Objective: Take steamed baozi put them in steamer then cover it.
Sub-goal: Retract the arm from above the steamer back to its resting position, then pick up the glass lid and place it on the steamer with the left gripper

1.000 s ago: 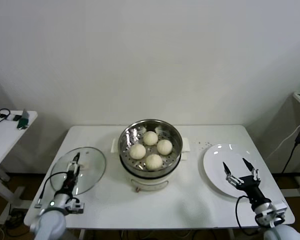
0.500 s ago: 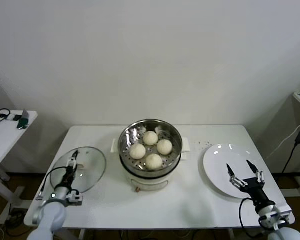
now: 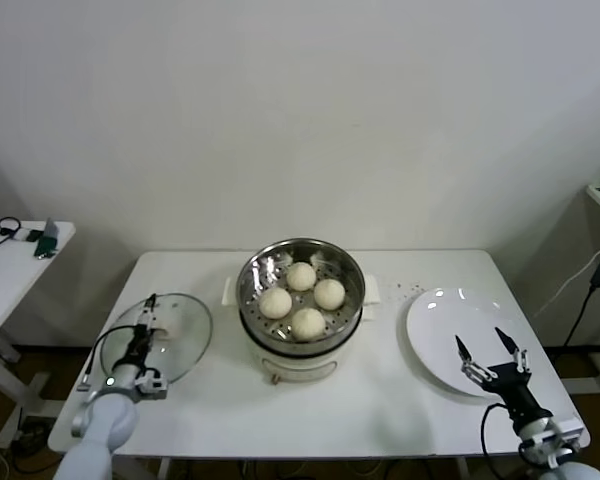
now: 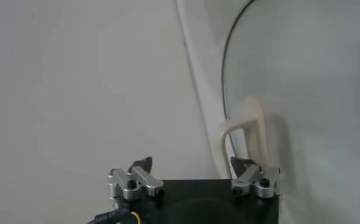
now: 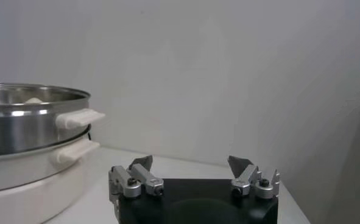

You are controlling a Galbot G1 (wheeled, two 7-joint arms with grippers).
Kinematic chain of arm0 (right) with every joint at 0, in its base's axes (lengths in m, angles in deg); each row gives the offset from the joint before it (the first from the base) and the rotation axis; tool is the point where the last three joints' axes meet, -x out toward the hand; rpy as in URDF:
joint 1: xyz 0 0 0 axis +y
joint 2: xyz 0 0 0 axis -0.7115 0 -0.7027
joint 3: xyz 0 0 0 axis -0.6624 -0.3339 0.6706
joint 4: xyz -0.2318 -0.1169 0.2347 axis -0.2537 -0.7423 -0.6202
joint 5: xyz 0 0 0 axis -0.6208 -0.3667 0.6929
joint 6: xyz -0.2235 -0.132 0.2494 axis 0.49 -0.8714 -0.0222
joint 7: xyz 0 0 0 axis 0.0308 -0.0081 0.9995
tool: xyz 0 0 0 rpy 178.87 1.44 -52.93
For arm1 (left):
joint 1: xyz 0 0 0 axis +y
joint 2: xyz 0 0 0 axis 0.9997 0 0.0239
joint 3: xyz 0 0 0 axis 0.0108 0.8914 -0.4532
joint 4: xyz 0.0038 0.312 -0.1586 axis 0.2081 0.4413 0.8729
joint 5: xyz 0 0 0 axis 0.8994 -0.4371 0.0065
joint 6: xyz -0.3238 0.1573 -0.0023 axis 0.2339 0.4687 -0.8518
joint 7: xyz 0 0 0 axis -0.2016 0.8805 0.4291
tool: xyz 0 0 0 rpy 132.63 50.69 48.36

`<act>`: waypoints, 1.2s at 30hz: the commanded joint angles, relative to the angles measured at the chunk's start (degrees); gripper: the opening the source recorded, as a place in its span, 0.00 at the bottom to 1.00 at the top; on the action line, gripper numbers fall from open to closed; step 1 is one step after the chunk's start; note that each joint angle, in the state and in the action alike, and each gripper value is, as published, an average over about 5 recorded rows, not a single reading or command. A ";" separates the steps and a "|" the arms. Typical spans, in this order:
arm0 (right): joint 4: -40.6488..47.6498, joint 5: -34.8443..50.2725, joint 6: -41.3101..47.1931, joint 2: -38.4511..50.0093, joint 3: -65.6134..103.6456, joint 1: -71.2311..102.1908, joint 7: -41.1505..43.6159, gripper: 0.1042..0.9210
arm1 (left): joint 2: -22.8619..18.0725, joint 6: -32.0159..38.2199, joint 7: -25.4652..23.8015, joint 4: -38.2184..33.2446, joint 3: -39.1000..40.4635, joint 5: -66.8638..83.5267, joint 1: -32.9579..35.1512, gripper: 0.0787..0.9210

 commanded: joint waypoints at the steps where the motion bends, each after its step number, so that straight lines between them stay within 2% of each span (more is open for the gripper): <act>1: 0.72 -0.97 -0.27 -0.35 0.09 -0.19 0.56 0.88 | 0.08 0.79 0.01 1.54 0.07 2.51 -1.00 0.80; 14: 1.79 -1.94 -0.41 -0.64 -0.21 -1.39 0.71 0.88 | 0.07 1.73 -0.19 1.39 0.06 4.23 -0.69 0.35; 22: 2.51 -2.64 -0.74 -0.53 -0.22 -1.85 0.87 0.88 | 0.85 1.40 -0.44 -2.35 0.05 6.77 0.80 0.10; 30: 3.55 -2.64 -0.94 0.32 -0.19 -2.45 0.90 0.88 | 3.15 -1.71 -1.26 -14.71 -0.67 12.14 6.33 0.09; 36: 4.44 -2.62 -0.94 1.13 -0.41 -3.41 0.88 0.88 | 5.50 -8.69 -0.24 -25.52 -1.30 16.01 11.91 0.09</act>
